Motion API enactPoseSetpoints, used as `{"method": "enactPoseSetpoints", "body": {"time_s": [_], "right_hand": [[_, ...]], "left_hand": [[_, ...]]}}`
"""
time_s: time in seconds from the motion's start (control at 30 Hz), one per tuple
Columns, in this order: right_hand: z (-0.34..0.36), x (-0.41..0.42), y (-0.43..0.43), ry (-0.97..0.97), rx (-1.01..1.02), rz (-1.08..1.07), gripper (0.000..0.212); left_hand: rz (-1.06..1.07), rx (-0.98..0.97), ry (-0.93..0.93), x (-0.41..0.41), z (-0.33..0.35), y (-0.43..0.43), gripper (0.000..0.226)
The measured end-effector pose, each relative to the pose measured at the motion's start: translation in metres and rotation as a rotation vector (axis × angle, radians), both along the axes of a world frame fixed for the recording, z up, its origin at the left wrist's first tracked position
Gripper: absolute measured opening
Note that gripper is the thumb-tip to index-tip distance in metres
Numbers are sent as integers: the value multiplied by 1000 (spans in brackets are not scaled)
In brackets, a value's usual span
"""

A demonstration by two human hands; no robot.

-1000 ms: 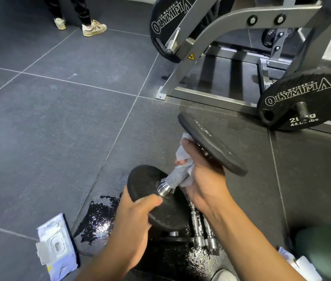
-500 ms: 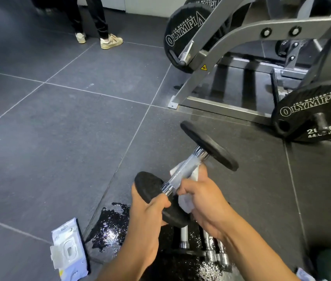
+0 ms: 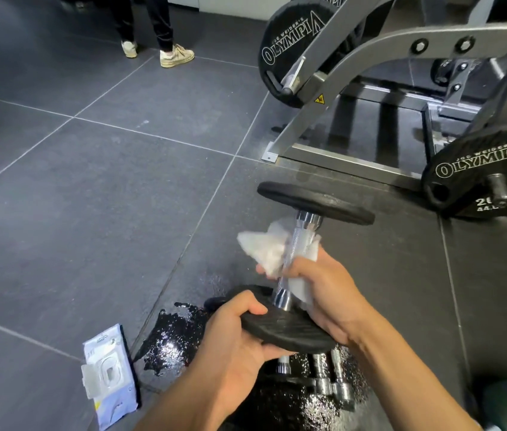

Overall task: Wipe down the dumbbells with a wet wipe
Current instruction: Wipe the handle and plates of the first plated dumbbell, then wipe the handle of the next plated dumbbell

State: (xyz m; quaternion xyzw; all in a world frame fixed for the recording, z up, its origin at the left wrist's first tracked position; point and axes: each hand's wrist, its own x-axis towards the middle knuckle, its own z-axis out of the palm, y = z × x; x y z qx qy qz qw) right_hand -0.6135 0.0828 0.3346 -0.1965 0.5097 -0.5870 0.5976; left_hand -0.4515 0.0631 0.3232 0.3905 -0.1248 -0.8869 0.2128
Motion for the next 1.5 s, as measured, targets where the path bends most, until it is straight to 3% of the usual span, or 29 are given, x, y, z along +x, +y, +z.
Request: {"method": "enactPoseSetpoints", "body": {"time_s": [0.13,0.27,0.47,0.7,0.77,0.9,1.03,1.07,1.2,1.37,1.5], "right_hand": [[2,-5,6,220,137,243,48],[6,-8,11,290,170,364,44],[13,-16,15,214,215,179,30],[-9,-12,10,278,302,65,22],[-13,-9,9,281,315,83,27],[-17,-8,9,192,298,82,37],[-20,-8,10,199,337,88,74],[-23,-9,11,195,334,87,75],[-29,-14,16,272,347,97,48],[-31,-13,18,306,376,125,62],[-31,-11,17,354,375,116,35]], "left_hand": [[18,-29,6,5,-5,-4,69],[29,-58,-54,9,-8,-5,70],[170,-140,-294,19,-44,-25,36],[323,-28,-523,68,-117,-73,25],[350,20,-557,90,-135,-83,13],[405,95,-639,127,-174,-97,15],[467,176,-737,149,-226,-98,14],[477,183,-751,152,-237,-98,15],[467,222,-784,158,-273,-93,17],[440,181,-878,170,-297,-82,20],[430,162,-874,178,-295,-83,16]]}}
